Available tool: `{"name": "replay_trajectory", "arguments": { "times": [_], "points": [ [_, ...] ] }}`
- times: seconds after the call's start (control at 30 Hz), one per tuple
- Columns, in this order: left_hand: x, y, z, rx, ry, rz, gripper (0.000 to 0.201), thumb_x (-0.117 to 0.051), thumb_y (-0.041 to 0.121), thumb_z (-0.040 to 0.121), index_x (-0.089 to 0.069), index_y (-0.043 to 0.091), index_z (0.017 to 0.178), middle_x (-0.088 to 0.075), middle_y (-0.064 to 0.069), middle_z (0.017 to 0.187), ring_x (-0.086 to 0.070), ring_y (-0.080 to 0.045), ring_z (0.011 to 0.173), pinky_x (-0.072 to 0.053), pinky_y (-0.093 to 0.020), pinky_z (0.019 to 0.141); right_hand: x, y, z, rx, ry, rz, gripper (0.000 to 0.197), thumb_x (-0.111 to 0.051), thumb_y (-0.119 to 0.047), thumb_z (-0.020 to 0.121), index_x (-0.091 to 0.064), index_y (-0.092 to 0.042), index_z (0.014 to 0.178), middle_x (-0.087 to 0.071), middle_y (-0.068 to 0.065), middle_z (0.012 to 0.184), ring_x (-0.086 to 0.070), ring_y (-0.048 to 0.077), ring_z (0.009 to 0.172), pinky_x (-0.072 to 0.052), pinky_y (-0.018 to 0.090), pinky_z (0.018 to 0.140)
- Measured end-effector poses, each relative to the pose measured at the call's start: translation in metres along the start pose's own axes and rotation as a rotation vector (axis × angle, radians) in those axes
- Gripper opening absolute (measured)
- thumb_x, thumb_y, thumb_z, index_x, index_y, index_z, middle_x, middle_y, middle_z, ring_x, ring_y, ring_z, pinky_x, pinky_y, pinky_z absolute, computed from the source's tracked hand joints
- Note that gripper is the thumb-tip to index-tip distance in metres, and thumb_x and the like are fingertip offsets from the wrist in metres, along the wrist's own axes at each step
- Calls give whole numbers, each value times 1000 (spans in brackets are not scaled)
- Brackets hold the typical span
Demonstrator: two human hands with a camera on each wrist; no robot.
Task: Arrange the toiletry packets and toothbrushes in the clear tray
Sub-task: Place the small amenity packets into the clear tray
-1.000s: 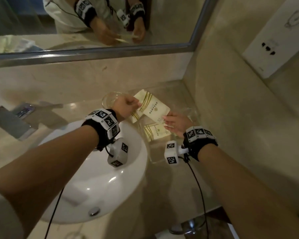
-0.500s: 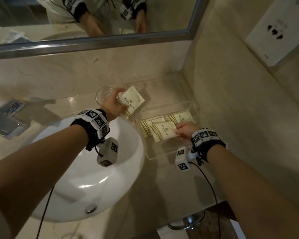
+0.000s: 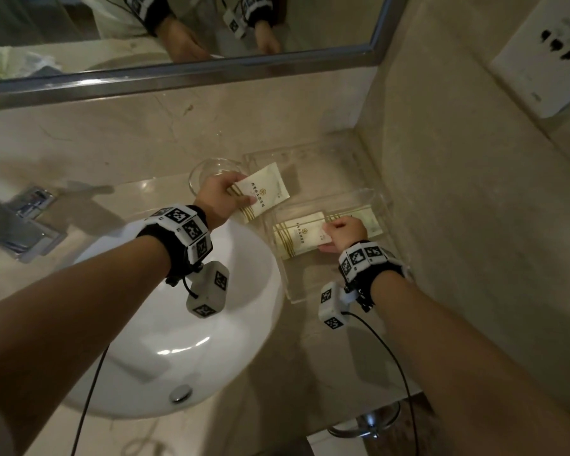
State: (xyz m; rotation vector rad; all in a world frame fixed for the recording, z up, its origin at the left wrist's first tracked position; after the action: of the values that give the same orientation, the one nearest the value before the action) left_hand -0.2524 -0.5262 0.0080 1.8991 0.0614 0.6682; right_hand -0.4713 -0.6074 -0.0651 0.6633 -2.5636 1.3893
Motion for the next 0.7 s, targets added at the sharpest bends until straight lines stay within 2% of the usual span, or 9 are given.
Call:
{"name": "replay_trajectory", "arguments": {
  "times": [0.07, 0.2, 0.27, 0.37, 0.43, 0.5, 0.57, 0.63, 0.7],
  "points": [
    [0, 2, 0, -6, -17, 13, 36, -68, 3, 78, -60, 4, 113, -63, -18, 116, -62, -31, 105, -53, -36, 87, 6, -4, -3, 50, 74, -119, 20, -55, -21, 92, -56, -5, 82, -66, 17, 92, -68, 36, 72, -59, 48, 68],
    [-7, 12, -1, -19, -47, 47, 38, -71, 7, 76, -61, 6, 113, -64, -14, 110, -62, -27, 99, -53, -38, 87, 23, -15, -10, 188, 201, -439, 44, -48, -36, 94, -42, -12, 58, -64, 15, 77, -62, 30, 73, -53, 39, 76],
    [-14, 19, -2, -19, -68, 33, 38, -72, 8, 75, -61, 7, 112, -65, -8, 100, -63, -23, 92, -55, -35, 80, 29, -20, -16, 214, 166, -317, 40, -51, -39, 92, -49, -11, 64, -63, 12, 73, -64, 30, 68, -55, 40, 68],
    [-30, 28, -5, -8, -143, -31, 38, -72, 7, 75, -61, 7, 112, -63, 1, 88, -62, -17, 83, -53, -23, 70, 23, -25, -27, 132, -100, 22, 26, -57, -33, 91, -61, -9, 98, -61, 6, 76, -58, 16, 59, -48, 24, 47],
    [-42, 33, -7, -30, -194, -58, 38, -72, 5, 75, -61, 4, 112, -64, -2, 90, -62, -20, 86, -55, -21, 70, 22, -26, -33, 69, -265, 164, 30, -59, -30, 90, -60, -7, 109, -64, 4, 83, -61, 13, 64, -46, 18, 45],
    [-52, 38, -9, -71, -233, -60, 38, -72, 4, 75, -61, 2, 111, -64, -4, 90, -63, -18, 80, -54, -11, 60, 23, -25, -34, 67, -363, 240, 24, -59, -26, 91, -60, -9, 108, -67, 1, 86, -64, 12, 70, -45, 16, 46],
    [-63, 42, -11, -79, -274, -55, 33, -71, 7, 76, -62, 6, 108, -64, -2, 89, -62, -13, 74, -53, -13, 59, 29, -23, -31, 78, -372, 289, 15, -57, -16, 92, -61, -8, 104, -66, 3, 83, -63, 8, 64, -43, 16, 44],
    [-74, 42, -12, -55, -304, -30, 20, -70, 17, 80, -62, 13, 98, -64, -2, 84, -62, -9, 66, -52, -16, 58, 38, -18, -27, 72, -317, 304, 7, -55, -8, 92, -61, -8, 94, -64, 5, 79, -61, 6, 55, -41, 16, 43],
    [-80, 39, -12, 12, -324, -51, 14, -64, 29, 84, -60, 16, 85, -64, -3, 77, -59, -9, 60, -46, -19, 55, 52, -9, -20, 29, -208, 291, 11, -53, -6, 92, -60, -11, 85, -61, 5, 77, -56, 10, 56, -43, 17, 43]
  ]
}}
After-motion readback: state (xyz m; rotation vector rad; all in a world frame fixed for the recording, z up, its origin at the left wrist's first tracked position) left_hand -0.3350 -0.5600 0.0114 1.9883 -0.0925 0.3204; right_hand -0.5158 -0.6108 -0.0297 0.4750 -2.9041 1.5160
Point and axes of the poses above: each hand's wrist, its own z-axis towards the middle knuckle, its own x-axis out of the back of the hand, y = z × x, the point moved 4 cm from there along z, towards the middle knuckle
